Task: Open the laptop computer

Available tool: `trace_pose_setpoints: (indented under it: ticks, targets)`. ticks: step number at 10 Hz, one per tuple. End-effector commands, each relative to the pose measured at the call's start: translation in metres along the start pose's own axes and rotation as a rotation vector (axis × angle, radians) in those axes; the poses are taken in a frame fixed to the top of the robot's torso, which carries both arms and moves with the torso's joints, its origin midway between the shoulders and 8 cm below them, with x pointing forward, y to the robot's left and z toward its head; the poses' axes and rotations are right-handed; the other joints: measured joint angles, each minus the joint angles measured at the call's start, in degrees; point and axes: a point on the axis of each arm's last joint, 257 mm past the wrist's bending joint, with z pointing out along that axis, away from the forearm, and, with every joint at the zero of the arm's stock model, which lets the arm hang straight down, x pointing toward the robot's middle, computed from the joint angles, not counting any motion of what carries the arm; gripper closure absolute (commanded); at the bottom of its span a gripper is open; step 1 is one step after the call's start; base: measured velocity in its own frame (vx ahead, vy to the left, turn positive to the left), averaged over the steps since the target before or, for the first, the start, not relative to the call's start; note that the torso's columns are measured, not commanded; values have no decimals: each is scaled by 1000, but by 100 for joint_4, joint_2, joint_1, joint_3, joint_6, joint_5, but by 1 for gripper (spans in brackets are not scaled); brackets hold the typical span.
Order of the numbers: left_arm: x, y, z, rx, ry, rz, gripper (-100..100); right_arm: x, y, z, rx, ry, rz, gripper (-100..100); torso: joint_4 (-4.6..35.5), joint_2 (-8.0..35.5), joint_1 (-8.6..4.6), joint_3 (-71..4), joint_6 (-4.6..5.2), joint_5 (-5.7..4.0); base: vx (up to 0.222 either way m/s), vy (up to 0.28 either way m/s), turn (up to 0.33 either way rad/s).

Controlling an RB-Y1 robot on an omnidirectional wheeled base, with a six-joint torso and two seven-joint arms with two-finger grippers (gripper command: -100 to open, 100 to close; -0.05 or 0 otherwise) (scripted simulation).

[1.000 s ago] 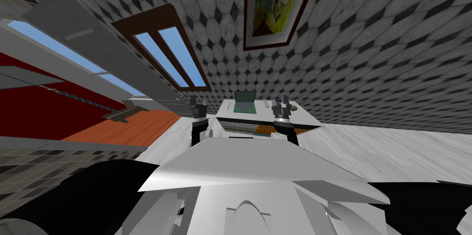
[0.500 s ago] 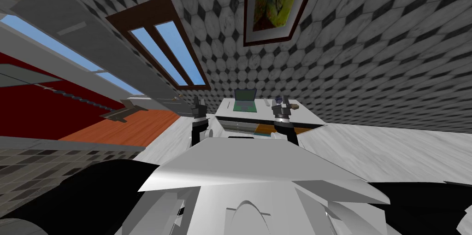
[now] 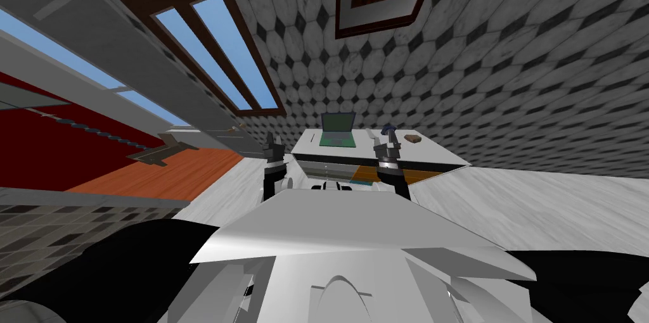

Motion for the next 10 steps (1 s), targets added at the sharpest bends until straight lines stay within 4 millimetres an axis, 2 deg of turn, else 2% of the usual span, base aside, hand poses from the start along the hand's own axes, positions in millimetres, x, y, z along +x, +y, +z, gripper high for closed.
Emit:
trace_pose_setpoints:
  ticks: [1, 5, 7, 10]
  targets:
    - [0, 0, 0, -1, 0, 0, 0, -4, -12, -4, 35, 45, -80, -100, 189, 192, 11, -395, 0, 3, 5, 79, 29]
    - [0, 0, 0, -1, 0, 0, 0, -32, -46, -20, 135, 103, -299, -100, 266, 259, 19, -542, 0, 5, 15, 166, 37]
    - [0, 0, 0, -1, 0, -1, 0, -58, -65, -32, 200, 123, -439, -100, 270, 274, 14, -534, 0, 4, -4, 247, 43]
    - [0, 0, 0, -1, 0, -1, 0, -109, -92, -55, 310, 146, -666, -100, 265, 254, 5, -545, 0, 1, 37, 296, 49]
